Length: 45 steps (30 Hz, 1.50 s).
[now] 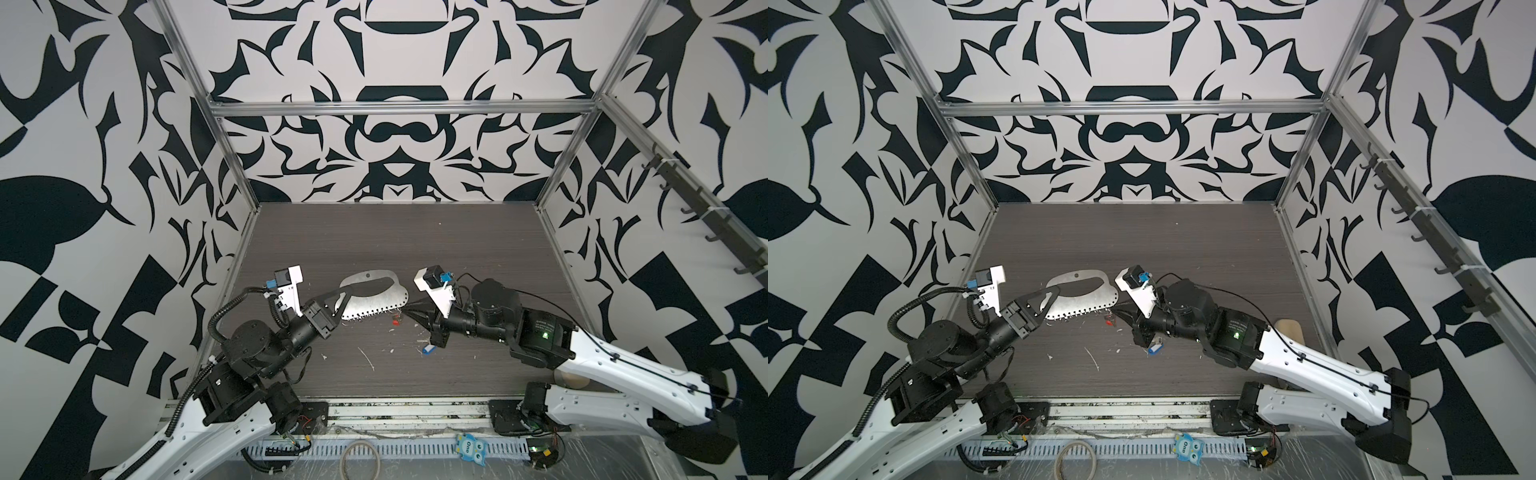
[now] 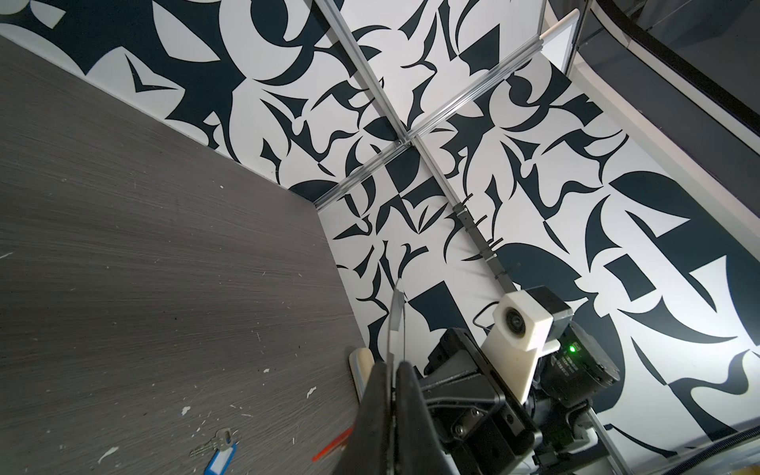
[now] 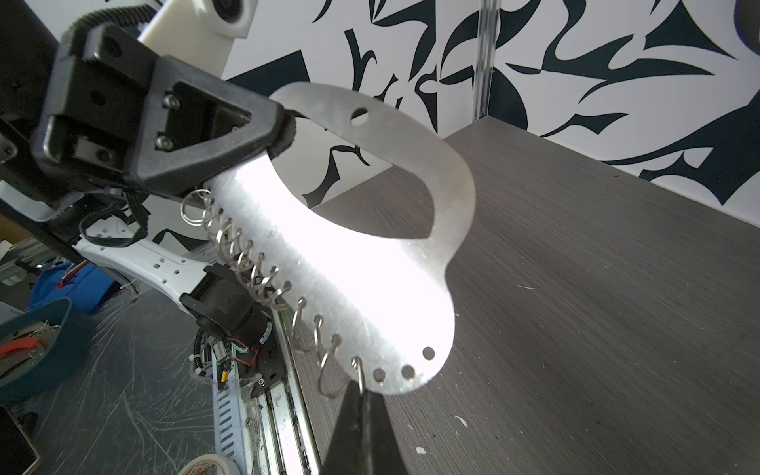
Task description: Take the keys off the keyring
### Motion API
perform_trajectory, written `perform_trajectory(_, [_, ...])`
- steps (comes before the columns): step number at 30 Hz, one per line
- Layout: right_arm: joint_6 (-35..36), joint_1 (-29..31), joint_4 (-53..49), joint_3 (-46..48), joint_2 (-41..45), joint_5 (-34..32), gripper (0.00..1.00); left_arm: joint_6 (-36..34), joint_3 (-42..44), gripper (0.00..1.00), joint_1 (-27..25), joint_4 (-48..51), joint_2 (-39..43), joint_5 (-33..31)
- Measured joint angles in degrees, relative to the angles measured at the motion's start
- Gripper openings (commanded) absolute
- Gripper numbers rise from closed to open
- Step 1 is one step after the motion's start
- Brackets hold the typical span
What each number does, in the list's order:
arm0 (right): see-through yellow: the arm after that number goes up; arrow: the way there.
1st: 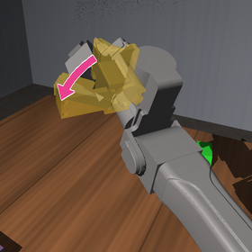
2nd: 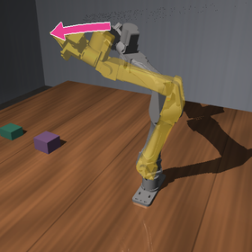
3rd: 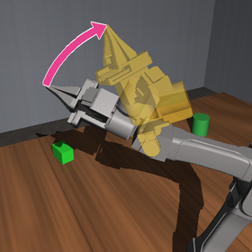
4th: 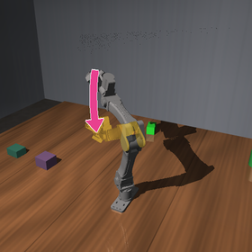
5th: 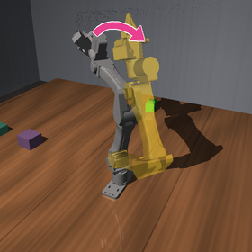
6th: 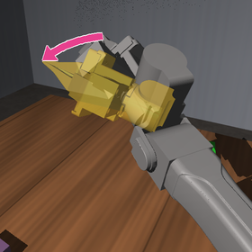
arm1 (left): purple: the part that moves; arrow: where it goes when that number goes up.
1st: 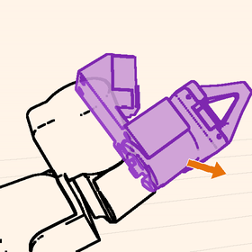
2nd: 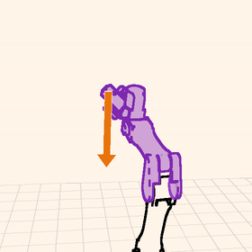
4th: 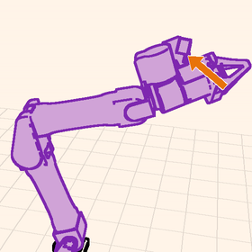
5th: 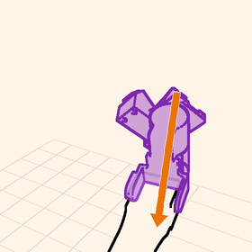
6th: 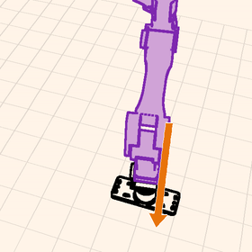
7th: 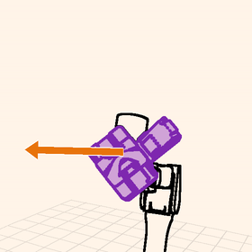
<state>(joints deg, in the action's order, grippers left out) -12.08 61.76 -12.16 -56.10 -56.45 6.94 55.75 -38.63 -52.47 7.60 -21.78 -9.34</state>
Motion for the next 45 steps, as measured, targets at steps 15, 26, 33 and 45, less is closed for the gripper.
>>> perform_trajectory(15, [0.13,0.20,-8.00,-4.24,-0.02,-4.31,0.00,1.86,2.64,0.54,0.00,10.71,9.33,-5.64])
perform_trajectory(26, [2.03,0.17,-11.17,-6.54,-3.13,0.26,0.00,-5.44,-0.42,0.62,0.00,17.51,9.88,-6.58])
perform_trajectory(33, [1.22,0.00,-12.44,-8.48,-5.09,-1.11,0.00,-10.64,-4.35,0.71,0.00,16.63,-1.95,0.92])
perform_trajectory(45, [-3.23,-0.66,-8.50,-8.26,-1.11,-2.29,0.00,-13.16,4.15,0.76,0.00,5.35,-2.54,12.52])
